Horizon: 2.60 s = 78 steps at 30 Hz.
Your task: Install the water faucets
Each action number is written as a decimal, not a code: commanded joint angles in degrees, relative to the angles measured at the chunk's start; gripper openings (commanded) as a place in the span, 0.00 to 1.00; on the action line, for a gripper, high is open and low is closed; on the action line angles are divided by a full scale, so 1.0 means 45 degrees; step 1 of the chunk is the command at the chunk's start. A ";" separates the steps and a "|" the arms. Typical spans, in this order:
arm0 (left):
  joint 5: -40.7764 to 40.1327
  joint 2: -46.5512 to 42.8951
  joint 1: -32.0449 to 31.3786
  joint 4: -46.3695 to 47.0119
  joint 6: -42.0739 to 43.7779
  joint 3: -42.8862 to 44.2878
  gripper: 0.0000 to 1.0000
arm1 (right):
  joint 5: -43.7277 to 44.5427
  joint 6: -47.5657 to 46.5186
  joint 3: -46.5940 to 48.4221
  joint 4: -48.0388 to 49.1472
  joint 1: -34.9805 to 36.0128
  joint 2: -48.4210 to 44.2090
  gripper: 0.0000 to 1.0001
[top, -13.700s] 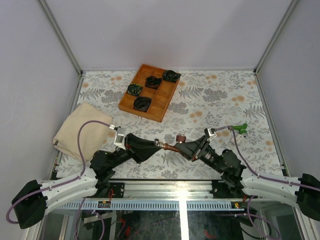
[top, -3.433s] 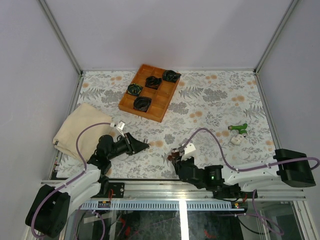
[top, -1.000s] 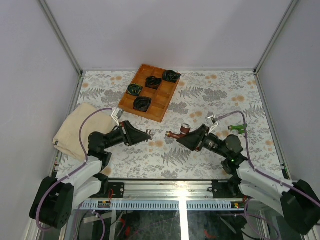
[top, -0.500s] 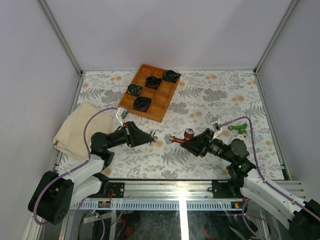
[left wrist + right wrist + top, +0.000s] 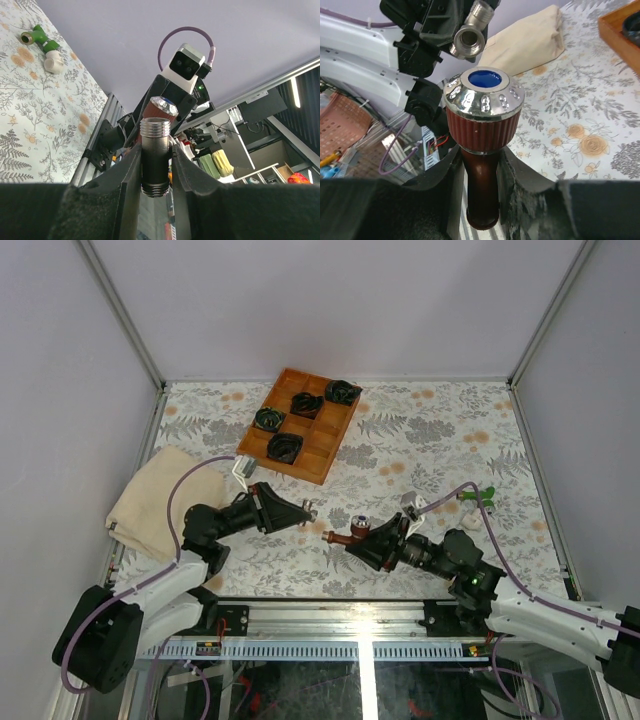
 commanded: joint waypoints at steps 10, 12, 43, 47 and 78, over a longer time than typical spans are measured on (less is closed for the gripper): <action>-0.0716 -0.1821 -0.0154 -0.2652 0.1462 0.0039 0.00 | 0.2776 -0.0270 0.0351 -0.0310 0.0309 -0.0922 0.00; -0.0734 -0.1929 -0.0159 -0.2774 0.1461 0.0022 0.00 | 0.2769 -0.0126 0.0216 -0.0012 0.0318 -0.0900 0.00; 0.0473 0.0482 -0.0179 0.0578 -0.0215 0.0134 0.00 | 0.3894 -0.0747 -0.0363 0.4008 0.1812 0.1413 0.00; 0.0540 0.0264 -0.0179 0.0006 0.0114 0.0185 0.00 | 0.3913 -0.0737 -0.0452 0.4167 0.1806 0.1336 0.00; 0.0150 -0.0161 -0.0480 -0.1382 0.0675 0.0468 0.00 | 0.3696 -0.0492 -0.0539 0.5203 0.1797 0.1775 0.00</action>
